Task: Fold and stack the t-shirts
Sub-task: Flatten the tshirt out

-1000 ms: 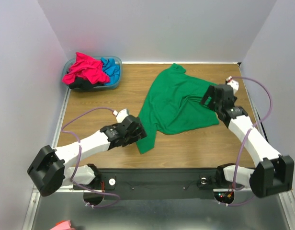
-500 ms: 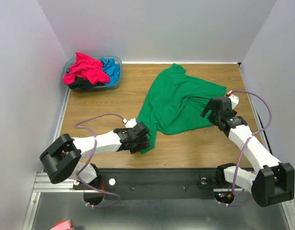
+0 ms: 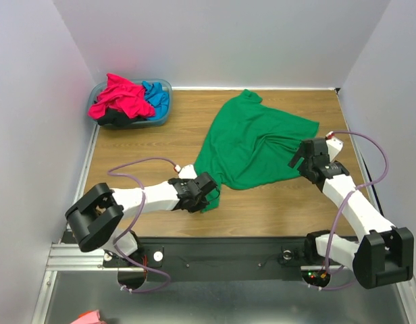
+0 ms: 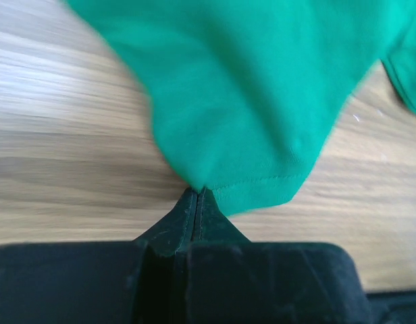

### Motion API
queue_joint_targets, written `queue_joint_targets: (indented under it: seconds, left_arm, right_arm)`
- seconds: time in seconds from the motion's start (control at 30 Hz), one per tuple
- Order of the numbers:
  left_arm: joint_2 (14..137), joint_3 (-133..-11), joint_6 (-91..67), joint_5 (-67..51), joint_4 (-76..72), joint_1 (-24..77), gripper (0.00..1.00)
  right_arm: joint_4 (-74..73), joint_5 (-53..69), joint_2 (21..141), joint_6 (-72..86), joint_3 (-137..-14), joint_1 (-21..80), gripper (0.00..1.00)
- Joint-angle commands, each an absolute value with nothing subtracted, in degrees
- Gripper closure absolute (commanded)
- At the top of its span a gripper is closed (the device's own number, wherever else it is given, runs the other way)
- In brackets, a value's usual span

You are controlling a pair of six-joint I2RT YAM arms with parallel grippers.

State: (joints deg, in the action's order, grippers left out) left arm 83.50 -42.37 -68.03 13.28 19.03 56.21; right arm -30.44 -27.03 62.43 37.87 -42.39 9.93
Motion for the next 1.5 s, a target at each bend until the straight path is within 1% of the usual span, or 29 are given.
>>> queue_joint_targets:
  seconds: [0.0, 0.03, 0.13, 0.33, 0.43, 0.47, 0.5, 0.57, 0.67, 0.73, 0.77, 0.9, 0.93, 0.97, 1.03, 1.07, 1.13, 1.17, 1.23, 1.37, 1.47]
  left_arm:
    - [77.10, -43.16, -70.05, 24.77, 26.98, 55.55, 1.00]
    - [76.30, -42.55, -69.44, 25.22, 26.81, 54.50, 1.00]
    - [73.39, -40.88, -67.07, 25.66, 25.15, 52.04, 1.00]
    - [69.09, -38.77, -63.81, 26.46, 23.13, 49.13, 1.00]
    - [68.12, -38.32, -62.49, 25.49, 22.15, 48.61, 1.00]
    - [67.94, -37.97, -62.23, 25.14, 21.37, 48.60, 1.00]
    - [67.59, -37.79, -61.70, 24.44, 20.84, 48.60, 1.00]
    - [67.33, -36.83, -61.61, 23.82, 19.78, 48.60, 1.00]
    - [66.97, -36.04, -61.87, 23.55, 19.69, 48.52, 1.00]
    - [66.80, -35.69, -62.05, 23.47, 19.60, 48.52, 1.00]
    - [66.71, -35.60, -62.05, 23.47, 19.60, 48.52, 1.00]
    - [66.71, -35.77, -61.88, 23.47, 19.86, 48.52, 1.00]
    - [66.71, -36.03, -62.05, 23.55, 20.30, 48.43, 1.00]
    - [66.71, -36.21, -62.05, 23.64, 20.56, 48.43, 1.00]
    - [66.36, -36.65, -62.05, 23.64, 21.09, 48.43, 1.00]
    - [66.18, -37.00, -61.79, 23.64, 21.18, 48.43, 1.00]
    - [65.13, -37.70, -60.30, 23.73, 21.09, 48.43, 1.00]
    - [64.69, -39.36, -59.77, 24.17, 22.05, 48.34, 1.00]
    - [62.67, -41.75, -57.84, 26.10, 23.46, 48.34, 1.00]
    - [56.97, -49.12, -54.32, 29.17, 24.35, 48.34, 1.00]
    - [51.96, -54.29, -50.55, 30.41, 22.68, 48.34, 1.00]
  right_arm:
    - [-31.55, -26.91, 64.15, 38.06, -44.74, 5.73, 0.00]
    - [-31.55, -24.37, 64.77, 38.06, -45.00, 3.10, 0.00]
    - [-31.46, -20.49, 68.98, 37.27, -45.96, 0.27, 0.00]
    - [-29.89, -18.99, 78.20, 38.23, -47.46, -1.14, 0.01]
    - [-27.08, -17.93, 81.28, 38.41, -47.99, -1.41, 0.04]
    - [-26.29, -16.54, 81.82, 38.41, -48.25, -1.58, 0.05]
    - [-25.06, -15.74, 82.52, 38.41, -48.86, -1.67, 0.09]
    - [-24.17, -14.68, 84.11, 39.11, -49.22, -1.67, 0.12]
    - [-23.03, -15.11, 85.51, 40.34, -48.87, -1.76, 0.22]
    - [-22.33, -15.29, 86.22, 40.52, -48.17, -2.02, 0.26]
    - [-21.89, -15.21, 86.66, 40.60, -47.99, -2.11, 0.30]
    - [-20.22, -14.77, 89.38, 40.60, -47.64, -2.37, 0.33]
    - [-20.13, -14.07, 89.65, 40.78, -47.29, -2.37, 0.36]
    - [-19.87, -13.63, 89.74, 40.96, -47.11, -2.46, 0.45]
    - [-19.51, -13.36, 89.04, 41.22, -46.41, -2.46, 0.57]
    - [-19.34, -13.62, 88.34, 41.13, -46.06, -2.46, 0.71]
    - [-19.34, -13.62, 86.93, 40.00, -46.58, -2.46, 0.86]
    - [-19.42, -13.10, 84.66, 38.16, -47.10, -2.46, 1.00]
    - [-19.51, -13.45, 81.58, 37.01, -48.60, -2.46, 1.00]
    - [-21.70, -13.54, 69.91, 34.72, -51.94, -2.46, 1.00]
    - [-24.51, -11.00, 64.01, 33.93, -57.81, -2.46, 1.00]
